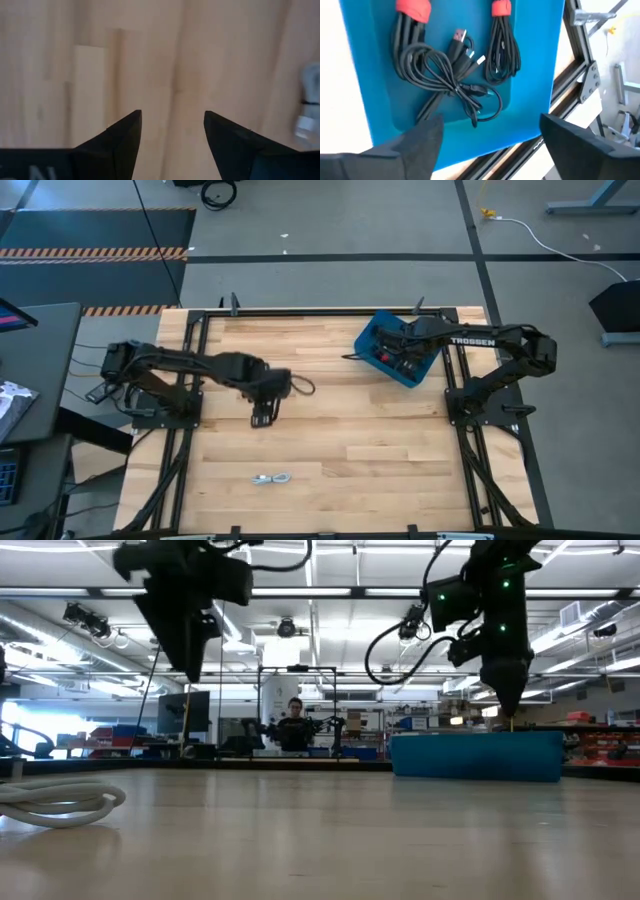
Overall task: Pick and place USB-C Cables
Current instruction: Put the white charger cable into the bin
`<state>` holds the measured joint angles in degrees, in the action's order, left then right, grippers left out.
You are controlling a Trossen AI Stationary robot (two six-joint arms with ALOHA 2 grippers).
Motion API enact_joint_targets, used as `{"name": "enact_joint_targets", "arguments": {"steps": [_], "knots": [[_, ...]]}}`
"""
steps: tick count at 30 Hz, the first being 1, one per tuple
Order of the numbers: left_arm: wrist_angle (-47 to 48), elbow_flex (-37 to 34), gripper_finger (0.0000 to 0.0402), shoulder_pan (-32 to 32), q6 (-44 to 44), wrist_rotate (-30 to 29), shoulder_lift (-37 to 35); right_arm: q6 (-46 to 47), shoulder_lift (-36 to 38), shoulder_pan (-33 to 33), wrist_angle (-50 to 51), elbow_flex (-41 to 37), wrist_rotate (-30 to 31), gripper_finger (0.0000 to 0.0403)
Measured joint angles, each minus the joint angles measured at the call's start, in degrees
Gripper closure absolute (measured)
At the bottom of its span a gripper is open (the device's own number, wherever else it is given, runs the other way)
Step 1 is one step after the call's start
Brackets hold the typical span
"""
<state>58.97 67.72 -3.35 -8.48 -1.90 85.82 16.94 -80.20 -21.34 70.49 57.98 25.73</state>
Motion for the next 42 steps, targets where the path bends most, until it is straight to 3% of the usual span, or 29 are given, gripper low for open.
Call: {"name": "enact_joint_targets", "arguments": {"steps": [8,14,18,26,33,42], "knots": [[-2.95,-5.85,0.0179,-11.38,-10.60,0.40,0.02,0.00,1.86,3.25,-4.70,4.21,-8.37,0.0041],[-16.44,-9.90,0.0179,-20.16,-20.11,4.55,0.09,-0.49,4.10,8.45,-13.76,4.52,-18.08,0.0046],[-23.04,-9.83,0.0179,-25.50,-25.80,3.96,0.50,0.52,4.15,12.03,-14.91,4.52,-18.35,0.0046],[-22.57,-10.03,0.0179,-32.27,-31.46,0.90,7.61,4.98,4.13,19.09,-14.97,4.52,-18.53,0.0046],[-23.15,-10.00,0.0179,-33.29,-31.84,0.84,12.18,7.93,4.13,22.51,-15.17,4.52,-18.51,0.0046],[-25.98,-9.99,0.0179,-33.16,-31.55,-1.08,12.60,8.00,4.13,22.83,-15.18,4.52,-18.31,0.0046]]}}
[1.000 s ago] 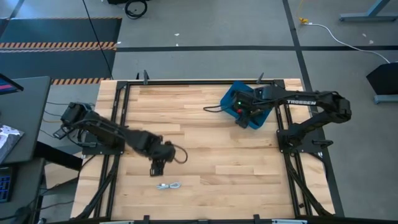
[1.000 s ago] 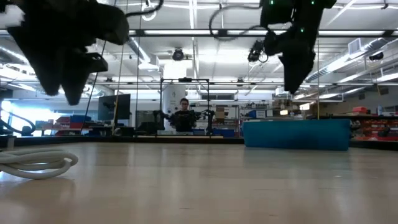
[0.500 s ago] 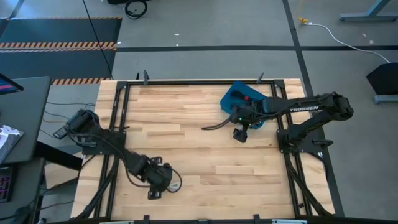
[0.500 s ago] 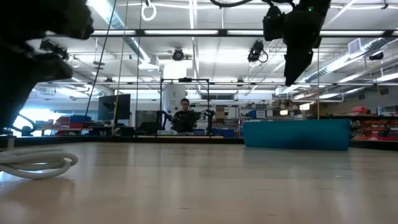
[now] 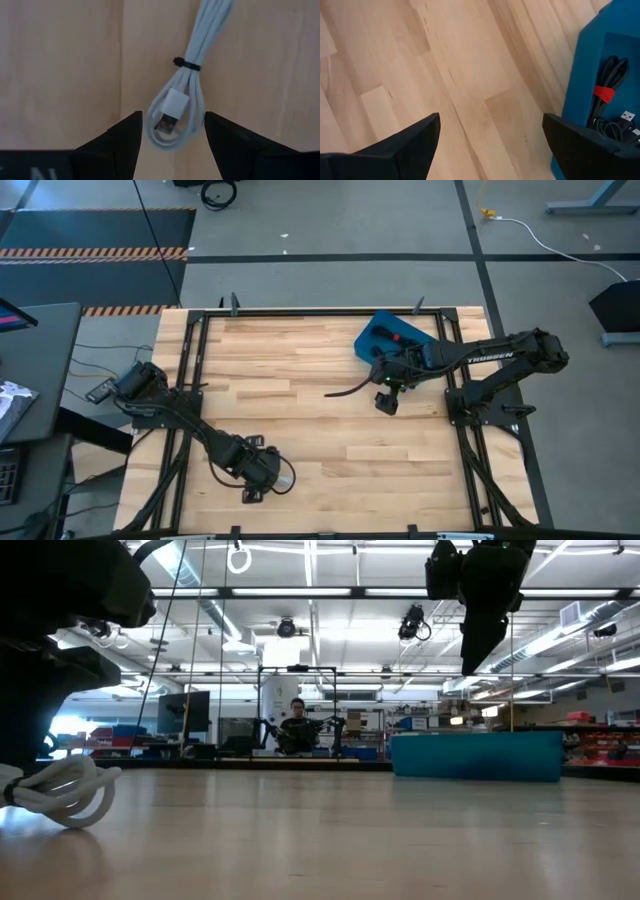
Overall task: Pick and place USB-C Cables
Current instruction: Put the white charger cable into the bin
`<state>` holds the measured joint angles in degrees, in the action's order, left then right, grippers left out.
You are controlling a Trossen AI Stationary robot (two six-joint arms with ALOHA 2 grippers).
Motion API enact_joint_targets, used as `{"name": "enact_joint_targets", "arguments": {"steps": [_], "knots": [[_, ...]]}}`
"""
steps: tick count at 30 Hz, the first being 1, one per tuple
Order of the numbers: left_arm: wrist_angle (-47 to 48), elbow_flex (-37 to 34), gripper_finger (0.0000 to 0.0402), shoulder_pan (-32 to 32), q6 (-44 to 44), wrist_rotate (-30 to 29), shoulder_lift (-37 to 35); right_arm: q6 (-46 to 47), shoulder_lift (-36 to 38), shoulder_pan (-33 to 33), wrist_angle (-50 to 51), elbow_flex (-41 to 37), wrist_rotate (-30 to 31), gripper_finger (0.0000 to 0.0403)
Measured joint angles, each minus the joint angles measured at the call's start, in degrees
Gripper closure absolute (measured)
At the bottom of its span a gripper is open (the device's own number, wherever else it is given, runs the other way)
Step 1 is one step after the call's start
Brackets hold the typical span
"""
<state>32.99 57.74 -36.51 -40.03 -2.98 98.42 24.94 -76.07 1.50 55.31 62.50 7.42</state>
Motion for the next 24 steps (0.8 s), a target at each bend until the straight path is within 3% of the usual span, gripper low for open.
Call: {"name": "enact_joint_targets", "arguments": {"steps": [11,14,19,24], "knots": [[-0.22,0.11,0.0195,1.09,3.27,-4.65,3.75,0.86,-0.04,0.04,-1.00,0.00,0.21,0.0047],[-0.38,0.12,0.0238,1.64,4.90,-6.25,3.79,0.67,-0.04,0.04,-3.12,0.00,0.26,0.0047],[-0.95,0.11,0.0367,4.05,9.60,-11.57,3.91,-3.03,-0.04,0.82,-8.88,0.00,-1.40,0.0047],[-2.92,-0.02,0.0373,9.36,14.85,-20.52,2.87,-5.30,-0.04,2.24,-15.70,0.00,-3.86,0.0047]]}}
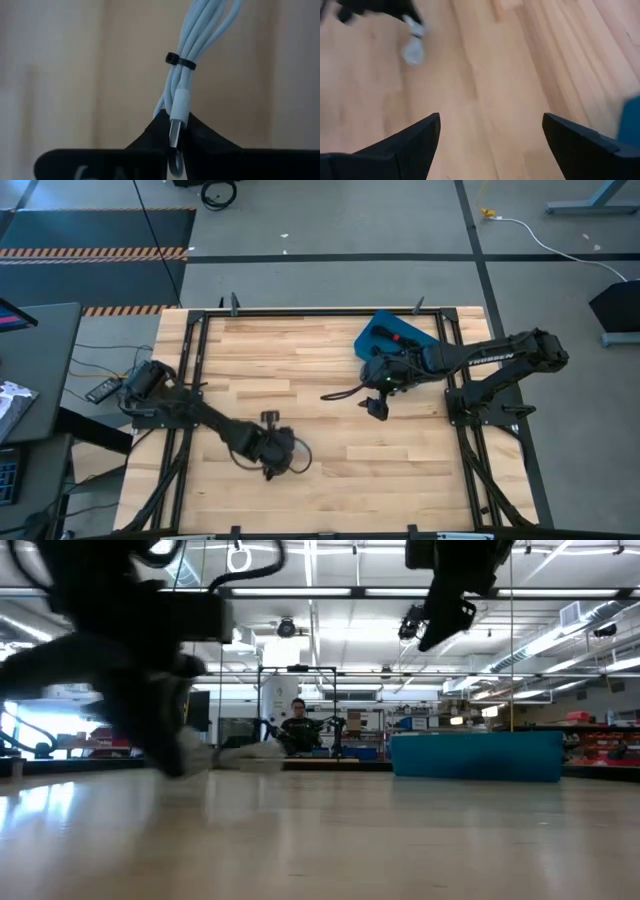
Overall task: Pick and place USB-C Cables
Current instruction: Put the white charger cable into the bin
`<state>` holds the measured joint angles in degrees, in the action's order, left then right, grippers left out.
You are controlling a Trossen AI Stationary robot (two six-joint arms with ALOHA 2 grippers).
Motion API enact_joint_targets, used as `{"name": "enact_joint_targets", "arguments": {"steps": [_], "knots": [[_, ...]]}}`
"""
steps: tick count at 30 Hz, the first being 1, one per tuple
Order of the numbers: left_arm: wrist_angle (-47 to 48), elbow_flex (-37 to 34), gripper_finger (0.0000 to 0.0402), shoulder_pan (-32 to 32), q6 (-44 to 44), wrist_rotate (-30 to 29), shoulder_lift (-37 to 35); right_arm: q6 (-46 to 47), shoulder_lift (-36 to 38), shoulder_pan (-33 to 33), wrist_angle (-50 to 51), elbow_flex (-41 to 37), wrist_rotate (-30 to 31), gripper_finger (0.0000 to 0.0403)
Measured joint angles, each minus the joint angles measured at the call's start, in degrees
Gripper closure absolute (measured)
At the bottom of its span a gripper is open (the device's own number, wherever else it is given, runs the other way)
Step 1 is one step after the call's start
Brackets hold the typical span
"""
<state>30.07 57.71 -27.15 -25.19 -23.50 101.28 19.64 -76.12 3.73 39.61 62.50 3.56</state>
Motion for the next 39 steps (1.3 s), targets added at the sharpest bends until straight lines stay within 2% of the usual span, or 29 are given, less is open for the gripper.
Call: {"name": "enact_joint_targets", "arguments": {"steps": [3,5,9,13,20,29,33,39], "knots": [[-3.98,0.00,0.0373,3.78,5.18,-3.15,-1.72,-2.06,0.00,1.19,-3.00,0.00,0.07,0.0047],[-9.82,0.04,0.0373,6.24,9.85,-4.32,-2.80,-4.25,0.00,2.08,-4.45,0.00,1.82,0.0047],[-20.96,0.11,0.0373,10.62,18.95,-4.45,-5.04,-10.76,-0.78,3.73,-8.30,0.00,3.73,0.0047],[-24.84,0.09,0.0373,14.71,24.21,-3.60,-6.82,-17.00,-2.10,5.48,-12.23,0.02,4.02,0.0047],[-27.39,-0.02,0.0373,18.83,25.80,-0.94,-8.42,-22.98,-3.63,7.59,-13.76,0.02,9.92,0.0047],[-32.74,0.09,0.0373,18.52,27.38,1.74,-8.73,-23.30,-8.46,7.05,-14.49,0.00,17.37,0.0054],[-31.53,0.08,0.0373,18.52,27.34,1.81,-8.73,-24.26,-8.73,7.35,-16.35,0.00,18.35,0.0082],[-31.85,0.04,0.0373,18.61,27.34,1.76,-8.71,-24.76,-8.41,7.90,-17.08,0.00,18.97,0.0146]]}}
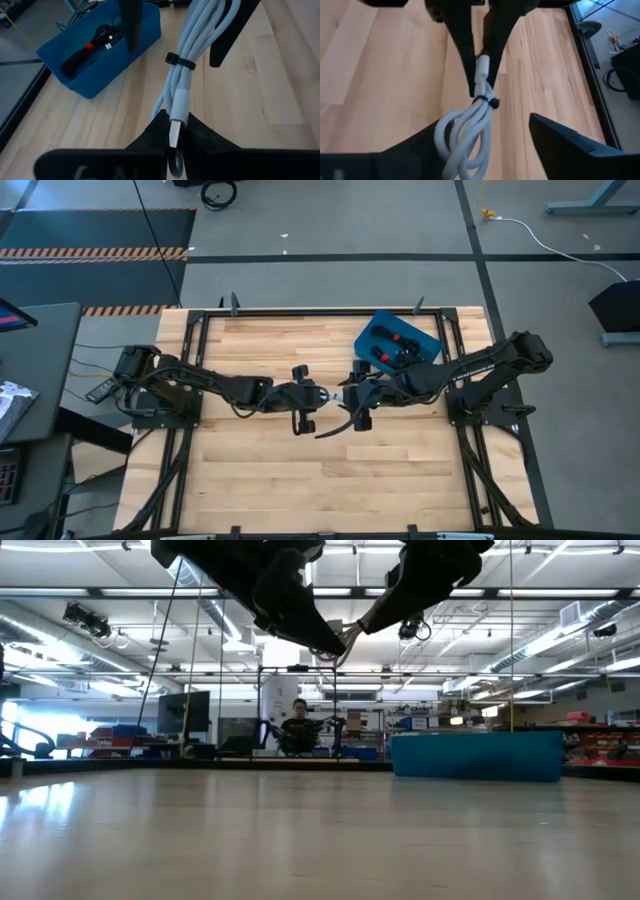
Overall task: Pick and place USB-C Cables
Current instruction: Put the white charger cable into the bin
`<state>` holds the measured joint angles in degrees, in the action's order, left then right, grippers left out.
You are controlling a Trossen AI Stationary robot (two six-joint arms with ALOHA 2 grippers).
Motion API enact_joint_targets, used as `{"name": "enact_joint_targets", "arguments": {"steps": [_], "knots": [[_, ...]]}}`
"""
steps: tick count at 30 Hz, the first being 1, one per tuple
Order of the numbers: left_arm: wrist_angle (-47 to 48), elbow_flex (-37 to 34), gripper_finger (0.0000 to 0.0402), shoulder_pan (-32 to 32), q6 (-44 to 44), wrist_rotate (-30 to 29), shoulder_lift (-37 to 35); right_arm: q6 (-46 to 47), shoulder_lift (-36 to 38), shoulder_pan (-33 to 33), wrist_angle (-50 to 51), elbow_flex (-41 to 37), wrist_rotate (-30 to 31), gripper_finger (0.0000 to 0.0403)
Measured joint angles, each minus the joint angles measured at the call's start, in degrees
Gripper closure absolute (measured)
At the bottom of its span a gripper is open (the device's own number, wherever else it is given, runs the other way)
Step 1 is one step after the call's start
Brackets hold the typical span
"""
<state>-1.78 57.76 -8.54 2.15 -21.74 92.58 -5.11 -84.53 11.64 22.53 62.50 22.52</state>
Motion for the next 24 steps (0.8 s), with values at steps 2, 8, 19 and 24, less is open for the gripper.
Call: {"name": "enact_joint_targets", "arguments": {"steps": [2,8,19,24], "knots": [[0.00,0.00,0.0373,0.00,-0.06,0.00,0.00,-0.01,0.00,0.34,-0.26,0.00,0.00,0.0167],[0.28,0.00,0.0362,-0.04,-0.70,-0.02,0.00,-0.02,0.00,0.78,-0.58,0.00,-0.02,0.0253],[13.25,0.07,0.0253,-0.11,-4.86,-5.51,-0.56,0.67,0.07,0.45,6.72,0.00,8.72,0.0381],[24.54,0.07,0.0213,-0.51,-7.66,-9.17,-4.07,9.13,1.25,-2.90,21.16,0.00,16.50,0.0381]]}}
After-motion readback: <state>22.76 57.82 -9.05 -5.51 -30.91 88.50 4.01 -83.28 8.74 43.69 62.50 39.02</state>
